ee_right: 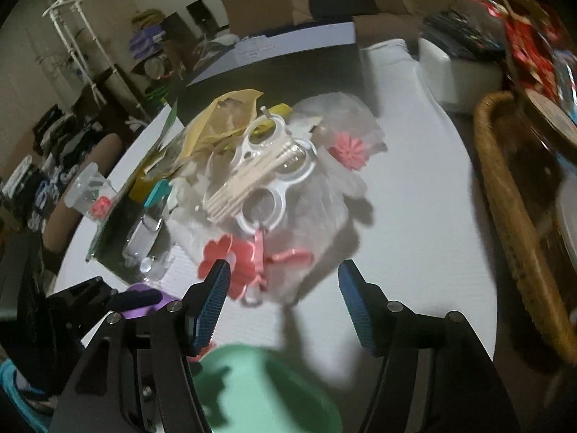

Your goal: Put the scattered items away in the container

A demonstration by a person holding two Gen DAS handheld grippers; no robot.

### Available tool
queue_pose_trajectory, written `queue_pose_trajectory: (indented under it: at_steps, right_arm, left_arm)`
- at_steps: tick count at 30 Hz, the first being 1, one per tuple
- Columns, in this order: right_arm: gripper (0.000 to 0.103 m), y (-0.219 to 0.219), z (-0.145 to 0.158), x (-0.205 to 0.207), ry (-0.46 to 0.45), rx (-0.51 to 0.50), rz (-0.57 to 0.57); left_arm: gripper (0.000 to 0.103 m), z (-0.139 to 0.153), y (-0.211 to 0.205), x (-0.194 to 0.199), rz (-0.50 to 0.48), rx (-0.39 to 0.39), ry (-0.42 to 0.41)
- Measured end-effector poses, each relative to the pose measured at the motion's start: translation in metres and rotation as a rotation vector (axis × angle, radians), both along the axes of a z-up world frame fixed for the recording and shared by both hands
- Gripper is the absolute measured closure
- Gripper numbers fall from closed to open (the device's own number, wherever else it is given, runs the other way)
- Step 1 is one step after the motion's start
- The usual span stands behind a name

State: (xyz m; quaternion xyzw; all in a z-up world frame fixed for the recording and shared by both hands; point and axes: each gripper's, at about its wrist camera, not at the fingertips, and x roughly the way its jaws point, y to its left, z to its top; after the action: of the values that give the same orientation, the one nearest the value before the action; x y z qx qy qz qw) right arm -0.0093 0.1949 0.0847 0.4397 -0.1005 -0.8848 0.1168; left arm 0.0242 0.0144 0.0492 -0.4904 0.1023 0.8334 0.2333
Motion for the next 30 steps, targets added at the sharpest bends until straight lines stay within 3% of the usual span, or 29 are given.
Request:
queue_pose_trajectory:
  at_steps: [2,5,9,12,21,26,30]
  right_arm:
    - [0.04,-0.004,-0.005,-0.008,-0.007,0.005,0.02]
    - [0.066,-0.01,-0.014,-0.018,-0.032,-0.001,0.041]
    - [0.087,-0.02,-0.022,-0.022,-0.049,0.03,0.065]
    - [0.094,-0.021,-0.019,-0.018,-0.038,0.037,0.078]
    - [0.097,0.004,0.005,0.011,0.022,-0.09,0.072]
    - [0.097,0.015,0.008,0.023,0.026,-0.092,0.043]
    - [0.093,0.012,0.012,0.015,0.046,-0.102,0.035]
  left_arm:
    - [0.032,0.0,0.002,-0.003,0.004,0.009,-0.003]
    - [0.046,-0.003,0.005,-0.005,-0.004,0.008,-0.005]
    - [0.078,-0.005,0.009,-0.005,-0.036,0.009,-0.009]
    - [0.096,-0.006,0.012,-0.006,-0.045,0.026,-0.021]
    - [0.098,0.014,-0.033,-0.015,0.036,0.319,-0.105]
    - [0.098,0.022,-0.064,-0.023,0.112,0.441,-0.123]
    - [0.098,0.027,-0.066,-0.026,0.102,0.513,-0.137]
